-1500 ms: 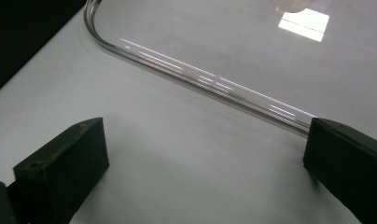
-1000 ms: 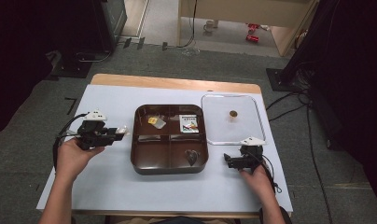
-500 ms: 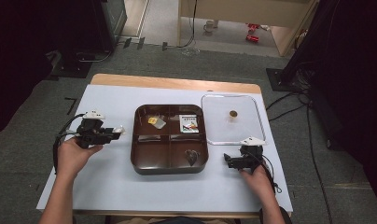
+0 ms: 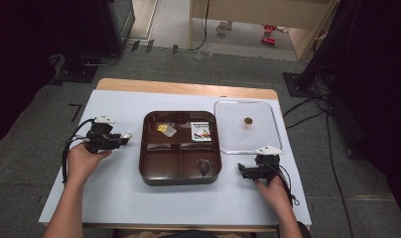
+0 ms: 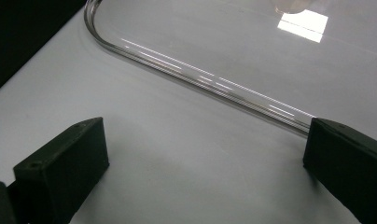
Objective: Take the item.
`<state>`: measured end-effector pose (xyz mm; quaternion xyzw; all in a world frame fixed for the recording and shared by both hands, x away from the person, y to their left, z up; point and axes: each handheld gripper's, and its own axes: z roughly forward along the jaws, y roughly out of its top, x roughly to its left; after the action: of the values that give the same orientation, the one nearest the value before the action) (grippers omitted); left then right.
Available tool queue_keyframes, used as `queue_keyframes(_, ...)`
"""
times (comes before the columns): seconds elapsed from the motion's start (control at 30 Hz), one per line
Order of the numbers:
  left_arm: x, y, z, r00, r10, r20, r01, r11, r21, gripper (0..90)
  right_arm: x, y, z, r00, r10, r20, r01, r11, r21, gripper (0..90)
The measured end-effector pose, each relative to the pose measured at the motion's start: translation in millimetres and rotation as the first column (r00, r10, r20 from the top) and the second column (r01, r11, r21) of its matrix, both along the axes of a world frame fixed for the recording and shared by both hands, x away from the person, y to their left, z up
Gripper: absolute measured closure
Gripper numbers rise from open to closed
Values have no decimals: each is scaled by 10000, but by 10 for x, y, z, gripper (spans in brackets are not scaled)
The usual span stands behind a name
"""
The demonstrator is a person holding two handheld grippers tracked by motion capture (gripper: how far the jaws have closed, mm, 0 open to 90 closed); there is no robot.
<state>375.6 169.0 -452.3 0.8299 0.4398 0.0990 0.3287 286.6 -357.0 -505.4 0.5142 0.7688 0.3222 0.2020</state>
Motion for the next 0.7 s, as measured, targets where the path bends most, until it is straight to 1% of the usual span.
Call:
queue_keyframes(0.17, 56, 7, -57, 9999, 82, -143, -81, 9999, 74, 671, 0, 0, -1, 10000, -5, 4, 5, 10000, 10, 0)
queue_keyframes(0.27, 85, 4, -89, 9995, 93, -305, -92, 10000, 21, 671, 0, 1, 0, 10000, -8, -13, 8, 10000, 23, 0)
queue_keyframes(0.43, 103, -13, -137, 9985, 82, -536, -71, 9998, 198, 667, 0, 0, -1, 10000, -6, 3, 6, 10000, 11, 0)
queue_keyframes(0.53, 103, -9, -130, 9983, 157, -555, -149, 9998, 152, 658, 0, 0, -1, 10000, -7, 2, 7, 10000, 11, 0)
queue_keyframes(0.6, 106, -3, -126, 9978, 202, -639, -197, 9998, 80, 644, 0, 0, -1, 10000, -5, 3, 5, 10000, 9, 0)
queue_keyframes(0.7, 101, -8, -120, 9980, 206, -605, -198, 9997, 128, 620, 0, 0, -1, 10000, -4, 5, 4, 10000, 10, 0)
